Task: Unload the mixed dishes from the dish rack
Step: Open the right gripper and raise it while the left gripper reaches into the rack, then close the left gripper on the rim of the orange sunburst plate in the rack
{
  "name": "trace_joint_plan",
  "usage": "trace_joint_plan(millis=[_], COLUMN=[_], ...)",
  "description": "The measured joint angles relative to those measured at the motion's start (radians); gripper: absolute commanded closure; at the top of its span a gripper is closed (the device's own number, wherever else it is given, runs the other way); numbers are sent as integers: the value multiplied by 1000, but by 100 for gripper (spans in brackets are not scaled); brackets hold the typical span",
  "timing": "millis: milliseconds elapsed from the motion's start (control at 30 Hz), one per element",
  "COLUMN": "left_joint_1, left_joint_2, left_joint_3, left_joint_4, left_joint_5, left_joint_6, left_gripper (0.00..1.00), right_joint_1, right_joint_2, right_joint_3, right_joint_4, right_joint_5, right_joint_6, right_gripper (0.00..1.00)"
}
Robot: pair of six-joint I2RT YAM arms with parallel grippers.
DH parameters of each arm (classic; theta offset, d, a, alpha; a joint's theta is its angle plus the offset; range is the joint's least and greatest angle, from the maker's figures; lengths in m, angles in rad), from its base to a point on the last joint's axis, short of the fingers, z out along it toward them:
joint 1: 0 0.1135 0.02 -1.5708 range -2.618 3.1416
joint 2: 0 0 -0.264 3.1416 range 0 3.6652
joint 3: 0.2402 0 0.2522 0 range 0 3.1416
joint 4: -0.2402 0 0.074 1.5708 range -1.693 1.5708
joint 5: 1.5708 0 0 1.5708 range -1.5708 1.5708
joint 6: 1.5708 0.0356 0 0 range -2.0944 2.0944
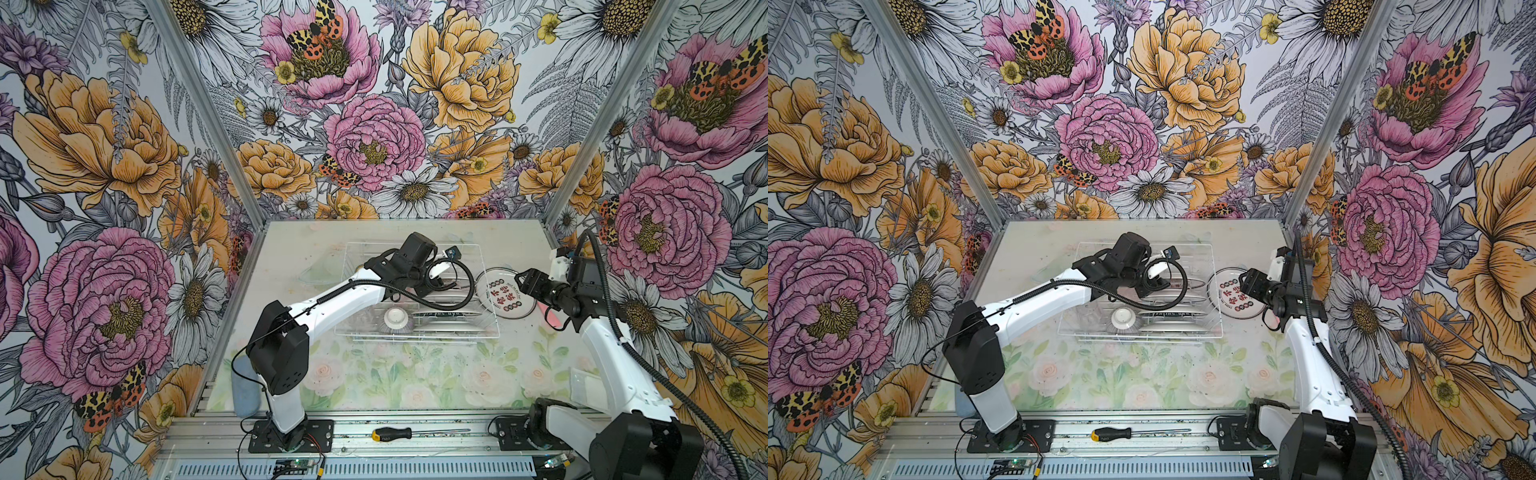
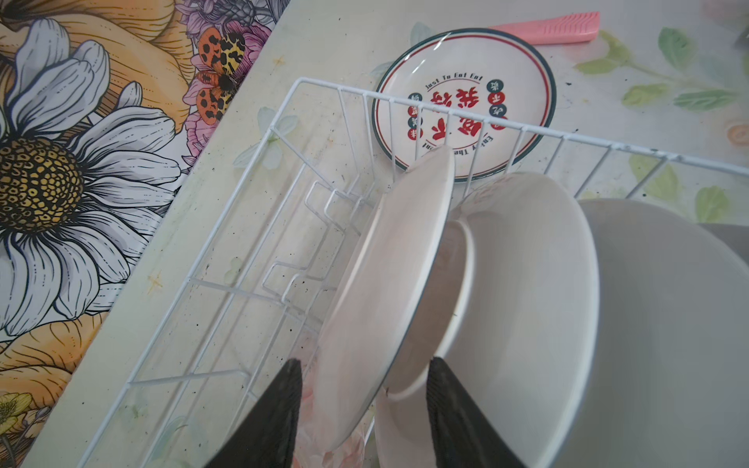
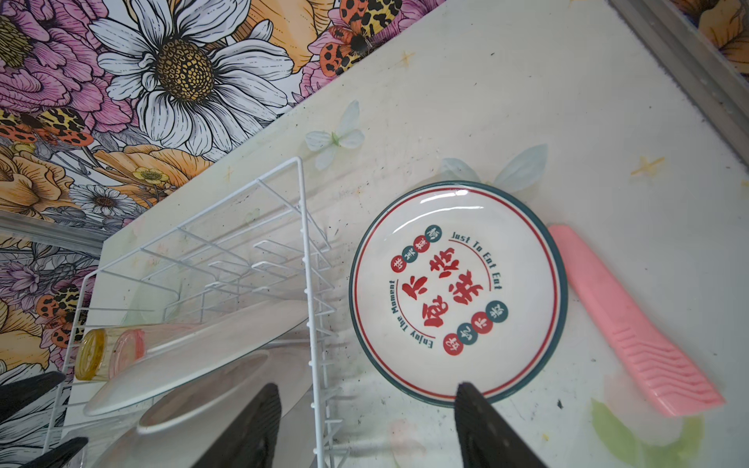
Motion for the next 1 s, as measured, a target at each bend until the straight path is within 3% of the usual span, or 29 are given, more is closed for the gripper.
trace_joint_plan(millis=[433,733,1000], left_joint_1=[-9,-12,-18], left_joint_2=[165,193,204], left_joint_3=[137,191,206], left_joint_4=[-72,-86,-66], left_joint_5=[-69,-123,-172], left_joint_6=[94,154,209], left_gripper=[63,80,85], right_joint_1=[1,1,1], right_joint_2=[-18,-18,-16], right_joint_3=[0,0,0], right_joint_4=[0,1,1], right_joint_5=[-17,-32,-38], right_joint_6=[-15,-18,-19], right_gripper=[30,30,30])
